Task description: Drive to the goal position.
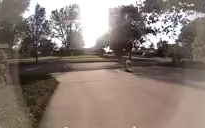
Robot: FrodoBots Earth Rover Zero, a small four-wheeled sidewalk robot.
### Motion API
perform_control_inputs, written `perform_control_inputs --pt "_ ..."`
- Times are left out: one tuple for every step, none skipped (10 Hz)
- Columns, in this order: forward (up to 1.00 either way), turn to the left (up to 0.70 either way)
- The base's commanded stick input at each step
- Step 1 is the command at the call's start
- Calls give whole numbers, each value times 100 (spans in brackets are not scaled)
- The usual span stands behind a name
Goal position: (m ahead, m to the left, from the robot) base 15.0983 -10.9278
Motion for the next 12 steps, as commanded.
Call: perform_control_inputs --pt "0 0" --pt "0 0" --pt "0 0" --pt "0 0" --pt "40 0" --pt "70 0" --pt "70 0" --pt "70 0" --pt "70 -14" --pt "70 -32" --pt "70 -35" --pt "70 -28"
